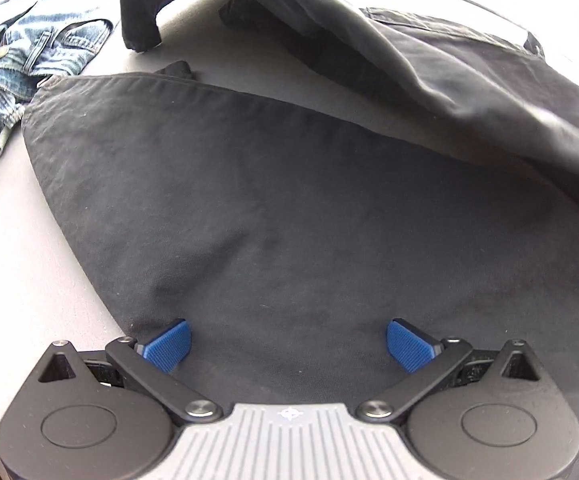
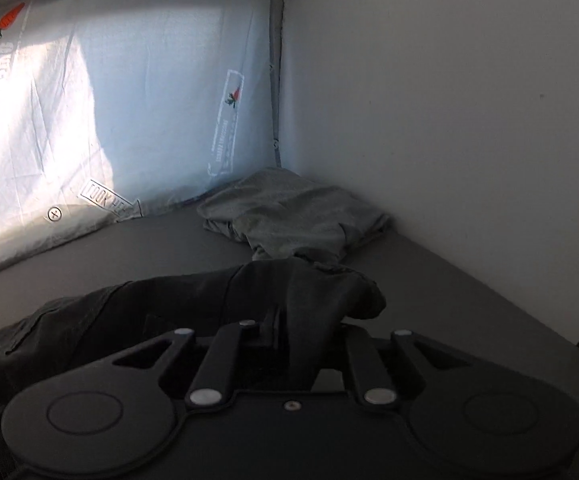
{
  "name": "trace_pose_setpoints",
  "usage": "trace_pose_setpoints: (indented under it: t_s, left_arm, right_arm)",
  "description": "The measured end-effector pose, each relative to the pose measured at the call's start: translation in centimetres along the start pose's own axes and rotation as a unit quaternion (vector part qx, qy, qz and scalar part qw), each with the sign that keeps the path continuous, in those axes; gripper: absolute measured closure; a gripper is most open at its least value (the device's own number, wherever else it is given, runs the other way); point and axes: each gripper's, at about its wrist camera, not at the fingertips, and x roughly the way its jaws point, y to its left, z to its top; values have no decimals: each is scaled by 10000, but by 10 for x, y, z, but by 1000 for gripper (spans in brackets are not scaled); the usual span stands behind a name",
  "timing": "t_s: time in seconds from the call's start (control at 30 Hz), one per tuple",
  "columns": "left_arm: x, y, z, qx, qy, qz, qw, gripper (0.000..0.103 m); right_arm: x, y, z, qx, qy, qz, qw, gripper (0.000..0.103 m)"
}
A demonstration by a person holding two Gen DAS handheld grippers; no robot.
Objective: Fold clothes
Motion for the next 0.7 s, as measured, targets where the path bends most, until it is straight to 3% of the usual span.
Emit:
trace_pose_setpoints:
  t_s: [0.07,0.1,0.17,0.2,0.33,0.47,0.57,0.67,0.7]
  left_arm:
    - [-10,11,-3,-326,-201,-249,9990,0]
    - [-17,20,-5,-542,-334,-387,9972,0]
    - [-25,35,-8,-926,-529,-505,9930,0]
    - [-29,38,-9,-1093,-614,-376,9914,0]
    - [-28,59,-13,-1358,-711,304,9877,0]
    - [-18,80,-23,-1756,-555,304,9824,0]
    - [-17,92,-26,-1889,-587,253,9799,1]
    - [-18,85,-20,-1758,-845,203,9806,25]
    - [-17,83,-17,-1695,-930,186,9810,46]
  right_arm:
    - [28,-22,-25,728,846,75,9937,81]
    - [34,-27,-35,862,997,105,9912,79]
    - [34,-26,-47,722,933,29,9930,70]
    - [31,-23,-52,536,852,-63,9949,65]
    - [33,2,-58,28,738,-349,9967,60]
    - [38,-3,-58,652,768,-419,9940,53]
    - [43,-16,-61,1229,856,-424,9878,35]
    - [47,-20,-63,1210,842,-227,9888,25]
    - [48,-18,-64,1126,811,-240,9900,25]
